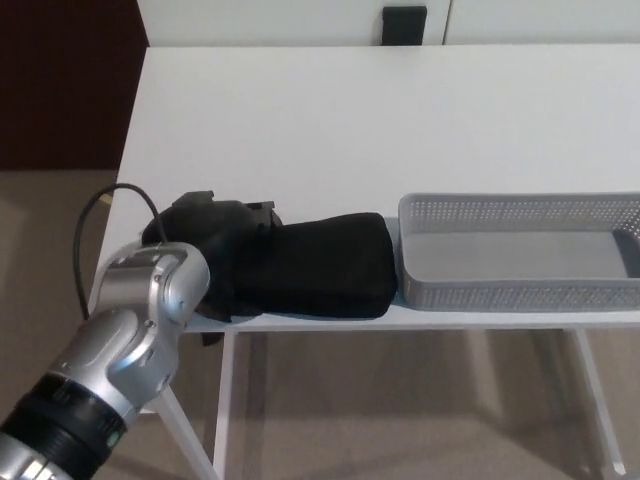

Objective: The robot walk towards a table in front and pick up a black pencil case on the left hand side and put the pencil case into a small container on the right hand side

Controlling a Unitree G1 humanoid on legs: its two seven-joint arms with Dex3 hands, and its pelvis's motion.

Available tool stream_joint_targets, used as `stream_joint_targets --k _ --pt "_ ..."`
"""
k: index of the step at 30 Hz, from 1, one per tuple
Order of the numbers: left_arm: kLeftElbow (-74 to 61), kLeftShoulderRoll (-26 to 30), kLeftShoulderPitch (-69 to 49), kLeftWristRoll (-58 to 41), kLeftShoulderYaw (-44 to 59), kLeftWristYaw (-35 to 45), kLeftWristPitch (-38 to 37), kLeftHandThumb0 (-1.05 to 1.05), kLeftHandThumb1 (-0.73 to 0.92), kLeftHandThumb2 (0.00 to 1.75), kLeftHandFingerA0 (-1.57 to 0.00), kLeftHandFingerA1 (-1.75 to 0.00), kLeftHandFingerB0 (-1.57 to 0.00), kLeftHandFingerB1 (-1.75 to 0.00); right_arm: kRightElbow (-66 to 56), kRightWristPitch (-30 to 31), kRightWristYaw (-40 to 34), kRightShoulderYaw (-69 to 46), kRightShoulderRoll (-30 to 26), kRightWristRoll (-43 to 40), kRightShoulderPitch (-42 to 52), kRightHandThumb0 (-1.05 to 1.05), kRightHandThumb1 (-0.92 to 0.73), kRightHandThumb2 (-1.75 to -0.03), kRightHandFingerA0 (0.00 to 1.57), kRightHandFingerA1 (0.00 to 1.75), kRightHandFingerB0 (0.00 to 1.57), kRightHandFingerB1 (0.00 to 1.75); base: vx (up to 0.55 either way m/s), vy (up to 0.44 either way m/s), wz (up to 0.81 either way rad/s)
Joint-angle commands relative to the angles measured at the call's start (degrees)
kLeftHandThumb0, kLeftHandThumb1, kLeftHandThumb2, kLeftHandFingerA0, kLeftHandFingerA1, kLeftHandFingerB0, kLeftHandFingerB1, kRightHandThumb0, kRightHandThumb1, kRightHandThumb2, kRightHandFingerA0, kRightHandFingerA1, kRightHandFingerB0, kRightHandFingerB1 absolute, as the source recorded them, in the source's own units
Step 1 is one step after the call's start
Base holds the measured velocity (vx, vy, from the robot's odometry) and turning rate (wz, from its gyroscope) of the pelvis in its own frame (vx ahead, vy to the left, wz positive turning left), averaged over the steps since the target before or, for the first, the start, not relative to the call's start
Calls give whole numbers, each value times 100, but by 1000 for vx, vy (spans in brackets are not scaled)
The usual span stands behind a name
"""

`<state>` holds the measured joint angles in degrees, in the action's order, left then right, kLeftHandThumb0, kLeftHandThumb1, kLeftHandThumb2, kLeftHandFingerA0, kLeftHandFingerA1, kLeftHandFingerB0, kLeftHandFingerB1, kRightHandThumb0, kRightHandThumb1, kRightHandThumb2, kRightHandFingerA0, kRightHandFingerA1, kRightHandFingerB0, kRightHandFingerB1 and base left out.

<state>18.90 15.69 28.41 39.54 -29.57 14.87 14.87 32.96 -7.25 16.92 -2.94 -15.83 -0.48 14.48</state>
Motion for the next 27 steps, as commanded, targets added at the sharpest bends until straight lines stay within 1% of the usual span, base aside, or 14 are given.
stream_joint_targets --k 1,2,4,5,6,7,8,13,16,17,20,22,23,27 --pt "27 112 -291 -162 102 -238 -501 -24 86 61 -57 -164 -44 -119 -135 219 -23 9 -91 55 35 -23 -56 -56 54 54 44 45 0 0 0" --pt "-4 153 -331 -186 131 -232 -564 -23 83 65 -68 -158 -55 -107 -144 228 -24 17 -93 63 40 -23 -56 -56 54 55 44 45 0 0 0" --pt "-70 221 -401 -228 186 -198 -644 -23 81 67 -72 -156 -56 -105 -138 225 -23 33 -99 78 39 -23 -56 -56 54 55 44 45 0 0 0" --pt "-138 264 -442 -233 227 -150 -623 -24 79 67 -77 -152 -61 -93 -115 199 -9 43 -109 86 27 -24 -56 -57 53 54 43 45 0 0 0" --pt "-181 298 -466 -227 249 -132 -611 -24 79 67 -77 -152 -61 -93 -111 192 4 47 -118 87 22 -24 -56 -57 53 54 43 45 0 0 0" --pt "-252 357 -505 -226 281 -105 -619 -24 78 66 -80 -146 -70 -71 -130 186 8 52 -121 86 35 -24 -56 -57 52 54 43 45 0 0 0" --pt "-314 421 -543 -244 323 -73 -619 -23 78 66 -79 -148 -71 -67 -111 166 4 56 -121 89 35 -25 -56 -57 52 54 43 45 0 0 0" --pt "-585 812 -658 -429 672 164 -588 -22 80 67 -80 -147 -71 -70 -123 127 42 70 -187 112 45 -25 -58 -57 51 54 42 45 0 0 0" --pt "-628 1039 -705 -587 969 127 -744 -19 80 66 -87 -140 -75 -67 -86 113 27 68 -178 111 12 -25 -57 -57 52 54 43 46 0 0 0" --pt "-729 1145 -726 -678 1177 169 -675 -20 82 67 -82 -144 -78 -67 -86 138 31 62 -197 113 12 -26 -57 -57 51 53 43 45 0 0 0" --pt "-810 1220 -734 -817 1422 200 -675 -19 83 67 -71 -157 -79 -69 -119 215 44 42 -214 95 28 -26 -57 -57 51 53 43 45 0 0 0" --pt "-879 1255 -695 -984 1610 349 -622 -20 83 67 -70 -157 -79 -73 -158 239 37 28 -238 98 70 -27 -57 -57 51 53 42 45 0 0 0" --pt "-976 1241 -673 -1140 1757 411 -601 -19 82 68 -70 -159 -78 -82 -167 207 45 44 -274 131 108 -27 -58 -57 51 52 42 45 0 0 0" --pt "-1381 1031 -603 -1540 2089 585 -432 -17 82 65 -71 -160 -75 -86 -102 79 86 55 -322 134 114 -27 -58 -57 51 53 43 45 0 0 0"
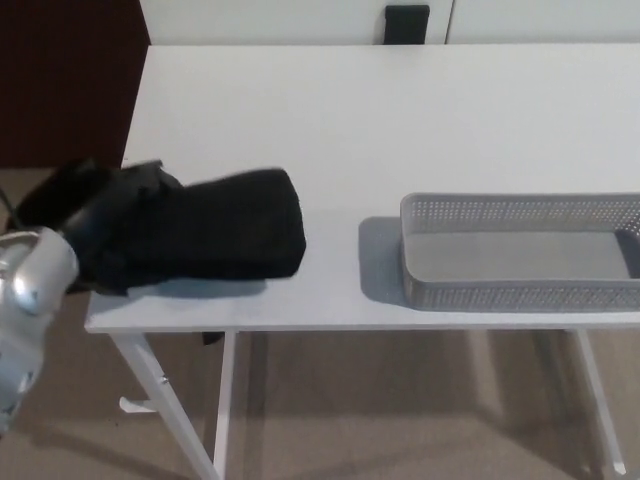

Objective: The robot walk towards a table in front and pick up a black pencil case on the left hand side and put the pencil case into a small container on the right hand side

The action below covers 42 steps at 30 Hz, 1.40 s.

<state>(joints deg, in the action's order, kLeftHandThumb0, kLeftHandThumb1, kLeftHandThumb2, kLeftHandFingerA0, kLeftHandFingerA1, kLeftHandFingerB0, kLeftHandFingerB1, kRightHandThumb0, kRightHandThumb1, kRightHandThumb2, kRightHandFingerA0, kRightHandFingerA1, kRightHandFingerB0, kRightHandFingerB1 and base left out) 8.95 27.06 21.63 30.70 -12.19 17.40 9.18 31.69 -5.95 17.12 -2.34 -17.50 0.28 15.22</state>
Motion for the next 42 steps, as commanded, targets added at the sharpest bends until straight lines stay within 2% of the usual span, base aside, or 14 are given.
stream_joint_targets --k 1,2,3,4,12,14,21,22,24,25,29,32,39,42 --pt "-561 -186 15 -796 439 369 140 -18 82 63 -69 -162 -75 -92 44 -43 82 4 -163 55 62 -27 -58 -57 50 53 42 45 0 0 0" --pt "-837 -296 72 -838 433 431 237 -19 83 65 -71 -163 -75 -90 70 -46 87 7 -159 46 48 -25 -57 -57 50 53 41 45 0 0 0" --pt "-1015 -377 103 -877 431 474 283 -16 82 62 -69 -164 -72 -93 59 -41 87 15 -161 49 55 -24 -40 -80 46 62 32 54 0 0 0" --pt "-1215 -483 148 -931 412 531 348 -15 83 61 -68 -165 -74 -98 9 -29 72 31 -167 72 79 -25 -58 -57 50 53 41 45 0 0 0" --pt "-2050 -1495 1054 -650 -363 633 1065 -18 78 63 -77 -138 -77 -79 -45 -50 51 95 -207 146 71 -25 -58 -57 49 54 42 45 0 0 0" --pt "-2004 -1624 1221 -512 -556 618 1144 -19 77 66 -77 -144 -78 -75 -82 -18 41 120 -215 170 90 -26 -58 -57 49 53 41 44 0 0 0" --pt "-1406 -2680 1978 -152 -1432 379 1707 -35 81 68 -72 -163 -68 -121 -147 -56 -12 213 -221 299 147 -26 -58 -57 57 55 43 44 0 0 0" --pt "-1325 -2783 2066 -91 -1521 387 1812 -32 81 63 -80 -108 -64 -50 -172 -40 -21 213 -217 301 154 -24 -59 -57 57 55 44 45 0 0 0" --pt "-1058 -3104 2214 -78 -1643 287 1943 -27 79 65 -82 -126 -75 -65 -185 -23 -32 201 -192 285 148 -24 -59 -57 57 56 44 45 0 0 0" --pt "-807 -3306 2251 -105 -1719 203 1959 -26 76 73 -84 -114 -79 -68 -169 -45 -24 202 -190 286 150 -25 -58 -57 58 56 44 45 0 0 0" --pt "-312 -3903 2230 -232 -1752 20 2131 -25 71 85 -85 -145 -81 -97 -141 -30 43 187 -137 217 198 -26 -58 -57 55 56 43 45 0 0 0" --pt "132 -4189 2217 -277 -1772 -191 1849 -26 67 87 -79 -149 -78 -118 -133 -73 42 257 -173 316 172 -26 -58 -57 55 56 43 45 0 0 0" --pt "1014 -4698 2266 -569 -1601 -584 1876 -24 68 85 -82 -132 -76 -84 -253 0 -46 293 -97 349 183 -26 -58 -57 55 56 44 45 0 0 0" --pt "1289 -4696 2275 -610 -1650 -707 1713 -25 69 85 -83 -132 -78 -84 -335 75 -37 340 -104 373 194 -25 -58 -57 56 56 44 45 0 0 0"
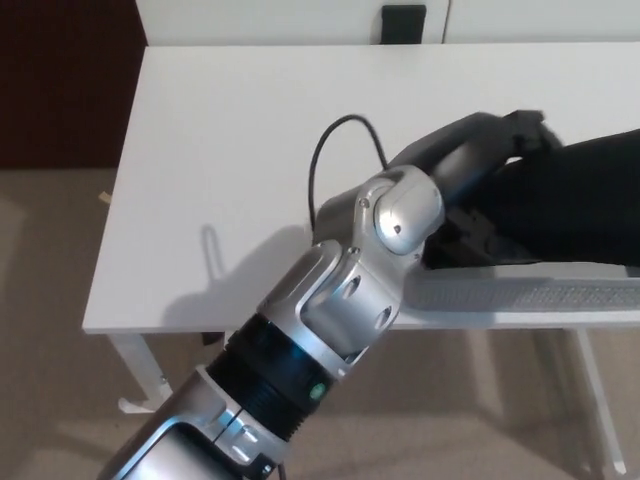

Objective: The robot walk towards a table in front and pick up a black pencil case on the left hand side and put the pencil case into a small container on the right hand side

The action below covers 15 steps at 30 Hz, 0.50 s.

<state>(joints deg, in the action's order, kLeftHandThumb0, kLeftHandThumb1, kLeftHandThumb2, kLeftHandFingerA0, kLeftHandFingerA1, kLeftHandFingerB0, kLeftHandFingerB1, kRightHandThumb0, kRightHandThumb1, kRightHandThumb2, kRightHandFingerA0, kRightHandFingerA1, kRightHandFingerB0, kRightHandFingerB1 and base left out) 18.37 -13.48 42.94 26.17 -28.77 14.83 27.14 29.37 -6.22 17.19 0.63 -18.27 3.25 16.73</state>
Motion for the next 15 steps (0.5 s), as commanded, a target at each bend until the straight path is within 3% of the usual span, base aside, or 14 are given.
stream_joint_targets --k 1,3,4,7,10,13,15 --pt "371 -641 125 -151 -13 -502 -100 -25 69 85 -83 -132 -78 -84 -111 114 -47 52 -29 81 49 -25 -58 -57 56 56 44 45 0 0 0" --pt "398 -622 80 -161 -43 -559 -75 -25 70 82 -84 -124 -80 -77 -206 177 -60 82 -42 111 81 -25 -58 -57 56 56 44 45 0 0 0" --pt "416 -589 83 -148 -67 -578 -83 -25 68 88 -83 -135 -80 -85 -223 183 -52 83 -42 105 76 -23 -58 -57 56 57 44 46 0 0 0" --pt "487 -509 115 -141 -99 -630 -88 -24 69 87 -82 -128 -81 -82 -257 175 -56 111 -51 143 79 -24 -58 -57 57 56 44 46 0 0 0" --pt "505 -496 149 -178 -44 -664 20 -25 71 84 -80 -145 -80 -91 -239 149 -54 125 -55 159 80 -23 -59 -57 57 57 44 46 0 0 0" --pt "493 -403 235 -136 -91 -614 3 -26 74 81 -79 -139 -77 -86 -351 240 -40 126 -67 161 74 -23 -59 -57 57 57 44 46 0 0 0" --pt "480 -376 235 -114 -138 -636 -88 -25 73 82 -83 -124 -80 -81 -337 212 -29 128 -83 168 86 -24 -59 -57 56 56 44 46 0 0 0"
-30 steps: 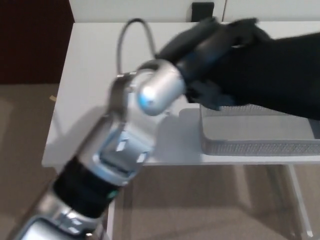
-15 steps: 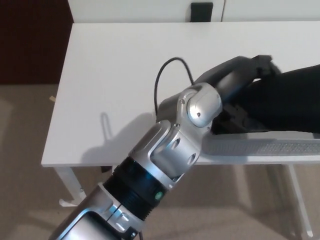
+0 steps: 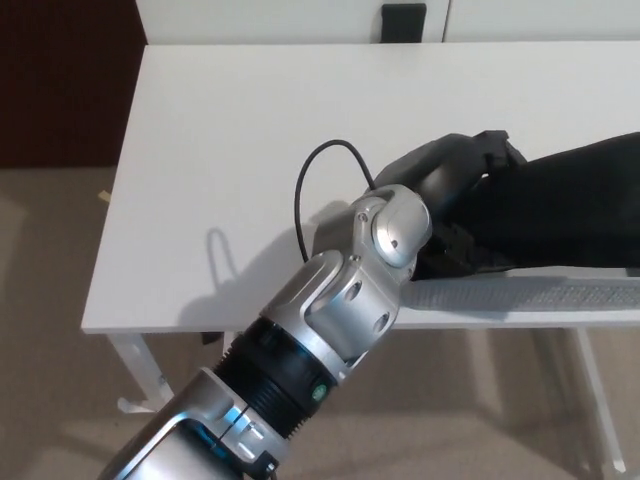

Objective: The robot walk towards a table in front and pick up a black pencil case on the left hand side and put the pencil case into a small container on the right hand side

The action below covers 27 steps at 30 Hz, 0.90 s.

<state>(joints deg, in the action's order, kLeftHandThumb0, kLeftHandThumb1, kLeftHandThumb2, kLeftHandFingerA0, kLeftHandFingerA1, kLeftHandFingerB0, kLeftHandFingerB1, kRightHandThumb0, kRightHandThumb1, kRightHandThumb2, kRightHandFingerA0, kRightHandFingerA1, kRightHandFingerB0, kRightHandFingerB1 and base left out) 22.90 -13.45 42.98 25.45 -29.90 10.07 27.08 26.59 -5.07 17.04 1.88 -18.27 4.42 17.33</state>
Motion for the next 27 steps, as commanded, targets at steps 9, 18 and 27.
stream_joint_targets --k 9,18,27 --pt "79 -491 539 -198 28 -63 -129 -24 79 68 -71 -92 -59 -48 -120 123 4 -39 -125 38 24 -25 -59 -57 57 56 45 46 0 0 0" --pt "583 -811 1295 -301 46 -235 8 -20 71 80 -81 -139 -79 -92 -170 52 35 -71 -209 47 31 -23 -59 -57 58 56 47 46 0 0 0" --pt "753 -897 1489 -378 44 -278 67 -19 73 80 -77 -147 -78 -98 -237 137 44 -63 -175 26 12 -22 -58 -57 59 57 47 47 0 0 0"
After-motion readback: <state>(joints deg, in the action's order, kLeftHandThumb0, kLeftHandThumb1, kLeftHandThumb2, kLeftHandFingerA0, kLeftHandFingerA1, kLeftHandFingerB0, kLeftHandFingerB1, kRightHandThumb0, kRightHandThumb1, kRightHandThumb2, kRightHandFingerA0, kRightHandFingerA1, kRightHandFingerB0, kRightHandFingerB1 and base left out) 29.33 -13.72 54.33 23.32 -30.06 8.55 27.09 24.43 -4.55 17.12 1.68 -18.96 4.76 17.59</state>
